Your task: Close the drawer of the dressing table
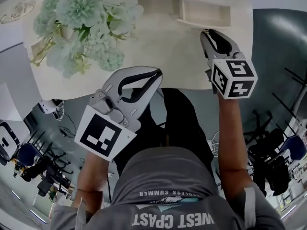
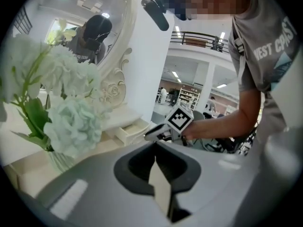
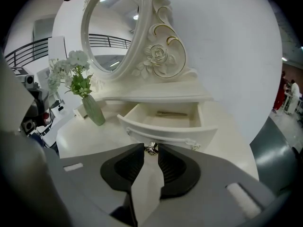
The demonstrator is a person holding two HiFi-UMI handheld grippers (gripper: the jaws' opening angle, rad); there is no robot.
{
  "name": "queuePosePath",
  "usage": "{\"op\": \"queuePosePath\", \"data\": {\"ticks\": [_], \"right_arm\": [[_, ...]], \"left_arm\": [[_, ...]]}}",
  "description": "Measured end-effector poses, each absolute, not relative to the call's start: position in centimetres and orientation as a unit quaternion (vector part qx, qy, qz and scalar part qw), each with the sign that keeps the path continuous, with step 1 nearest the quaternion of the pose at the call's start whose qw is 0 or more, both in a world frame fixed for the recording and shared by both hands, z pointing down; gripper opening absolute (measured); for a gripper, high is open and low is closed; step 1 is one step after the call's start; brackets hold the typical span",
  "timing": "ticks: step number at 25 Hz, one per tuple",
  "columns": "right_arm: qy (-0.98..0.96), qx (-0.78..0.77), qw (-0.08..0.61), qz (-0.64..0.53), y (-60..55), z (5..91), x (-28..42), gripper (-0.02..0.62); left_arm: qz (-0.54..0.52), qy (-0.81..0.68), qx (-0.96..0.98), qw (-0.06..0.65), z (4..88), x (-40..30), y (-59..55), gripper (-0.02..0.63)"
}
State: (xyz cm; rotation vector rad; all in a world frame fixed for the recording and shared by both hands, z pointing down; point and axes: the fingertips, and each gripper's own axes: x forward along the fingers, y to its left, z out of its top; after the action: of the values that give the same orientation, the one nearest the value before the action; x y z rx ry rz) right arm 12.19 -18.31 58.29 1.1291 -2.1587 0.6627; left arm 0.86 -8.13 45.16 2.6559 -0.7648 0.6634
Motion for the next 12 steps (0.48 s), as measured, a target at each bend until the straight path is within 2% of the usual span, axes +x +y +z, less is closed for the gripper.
{"op": "queuePosePath", "data": {"ticks": [12], "right_arm": [[-0.812,0.433,0.301,0.250,-18.41,57.91,12.45,0.094]], "left_arm": [[0.234,-0.272,0.921,0.152,44.86,0.37,-8.46,0.005]]}}
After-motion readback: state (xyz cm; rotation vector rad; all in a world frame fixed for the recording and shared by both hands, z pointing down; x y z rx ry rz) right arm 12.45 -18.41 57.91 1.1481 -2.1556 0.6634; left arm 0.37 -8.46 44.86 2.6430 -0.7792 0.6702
